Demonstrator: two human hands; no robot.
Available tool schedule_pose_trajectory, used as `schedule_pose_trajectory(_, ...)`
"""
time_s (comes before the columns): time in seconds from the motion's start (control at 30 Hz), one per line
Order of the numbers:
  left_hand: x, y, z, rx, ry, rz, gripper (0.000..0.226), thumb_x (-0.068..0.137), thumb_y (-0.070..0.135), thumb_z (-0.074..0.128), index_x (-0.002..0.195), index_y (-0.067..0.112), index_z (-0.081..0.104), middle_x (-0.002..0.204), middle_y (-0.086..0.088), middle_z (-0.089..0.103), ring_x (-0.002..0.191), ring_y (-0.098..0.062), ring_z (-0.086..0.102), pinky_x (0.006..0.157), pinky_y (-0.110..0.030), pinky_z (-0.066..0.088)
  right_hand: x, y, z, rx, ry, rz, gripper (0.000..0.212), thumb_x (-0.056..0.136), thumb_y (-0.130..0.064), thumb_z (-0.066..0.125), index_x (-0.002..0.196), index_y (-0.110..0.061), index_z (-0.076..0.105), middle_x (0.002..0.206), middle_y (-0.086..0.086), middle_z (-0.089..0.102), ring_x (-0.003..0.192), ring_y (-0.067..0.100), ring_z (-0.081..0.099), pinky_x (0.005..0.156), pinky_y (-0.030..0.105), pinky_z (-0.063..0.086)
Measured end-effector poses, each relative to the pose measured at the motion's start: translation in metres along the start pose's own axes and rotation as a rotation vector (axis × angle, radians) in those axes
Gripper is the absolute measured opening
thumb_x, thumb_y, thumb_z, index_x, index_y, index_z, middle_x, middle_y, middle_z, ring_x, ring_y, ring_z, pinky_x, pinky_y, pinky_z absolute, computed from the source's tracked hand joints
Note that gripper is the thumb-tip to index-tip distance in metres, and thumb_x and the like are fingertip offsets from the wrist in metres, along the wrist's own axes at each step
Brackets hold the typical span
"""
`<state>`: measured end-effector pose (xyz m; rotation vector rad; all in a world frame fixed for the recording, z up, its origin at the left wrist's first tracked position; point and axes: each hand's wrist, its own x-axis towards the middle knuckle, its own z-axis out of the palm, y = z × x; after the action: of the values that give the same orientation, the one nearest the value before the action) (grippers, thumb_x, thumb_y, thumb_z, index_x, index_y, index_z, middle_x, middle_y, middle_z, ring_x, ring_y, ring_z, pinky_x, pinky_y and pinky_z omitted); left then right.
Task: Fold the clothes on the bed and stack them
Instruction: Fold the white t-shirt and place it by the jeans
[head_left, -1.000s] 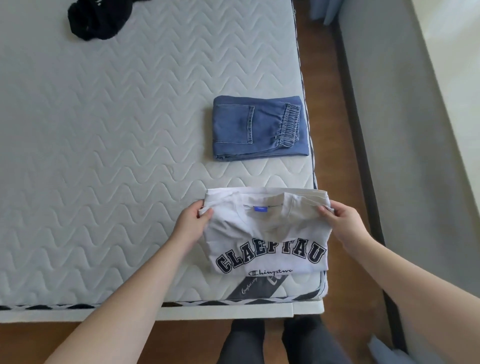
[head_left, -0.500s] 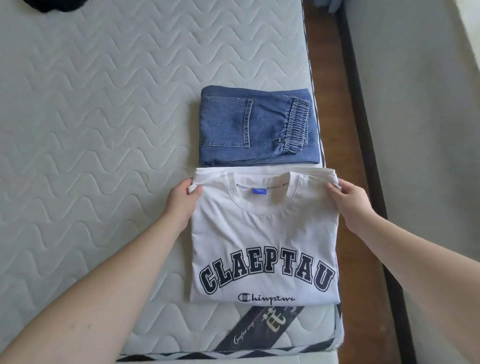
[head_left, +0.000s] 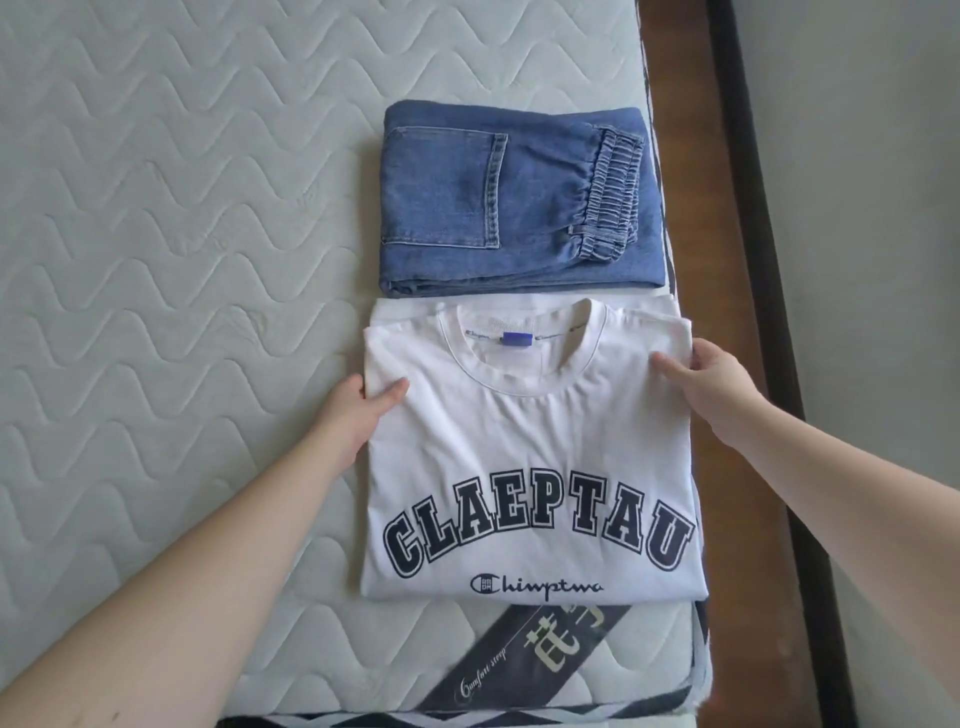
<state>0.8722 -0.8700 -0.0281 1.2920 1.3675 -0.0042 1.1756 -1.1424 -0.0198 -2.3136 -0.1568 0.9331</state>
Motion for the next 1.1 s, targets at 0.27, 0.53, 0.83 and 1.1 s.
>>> schedule_pose_trajectory(0.27,-0.077,-0.053,-0.002,0.013,-0.126,-0.123,0.043,0.085,0.012,0.075,0.124,0.005,0.059,0.114,-0.012,0.070,0.100,-0.023,0.068,0.085,-0.034,0.054,-0.084,0.044,0.001,-0.160,-0.172,0.083,0.024,0.086,-0.048,0.069,0.079,-0.027,0.060,0.080,-0.005,0.070,0.068,0.010,0.064,0.053,0.025,0.048)
schedule_pose_trajectory(0.53,-0.134,-0.105,-0.006,0.060,-0.165,-0.212,0.030,0.086,0.010,0.074,0.112,0.014,0.060,0.105,-0.001,0.071,0.091,-0.016,0.066,0.072,-0.028,0.054,-0.161,0.100,0.016,-0.067,-0.319,0.262,0.029,0.082,-0.042,0.075,0.096,-0.018,0.067,0.090,0.000,0.073,0.079,0.020,0.071,0.067,0.033,0.061)
schedule_pose_trajectory(0.83,-0.155,-0.140,-0.005,0.201,0.031,-0.134,0.017,0.093,0.021,0.067,0.100,0.009,0.058,0.094,-0.007,0.069,0.059,-0.015,0.061,0.057,-0.025,0.049,-0.186,0.129,0.021,-0.031,-0.141,0.176,0.023,0.090,-0.038,0.067,0.090,-0.015,0.064,0.079,0.003,0.071,0.060,0.016,0.067,0.050,0.024,0.047)
schedule_pose_trajectory(1.1,-0.169,-0.148,0.003,0.459,0.294,0.058,0.037,0.087,0.021,0.073,0.114,0.002,0.056,0.105,-0.016,0.063,0.095,-0.036,0.060,0.079,-0.040,0.046,-0.199,0.134,0.038,-0.245,0.111,0.191,0.038,0.087,-0.046,0.067,0.107,-0.018,0.053,0.105,0.004,0.062,0.089,0.023,0.060,0.072,0.039,0.049)
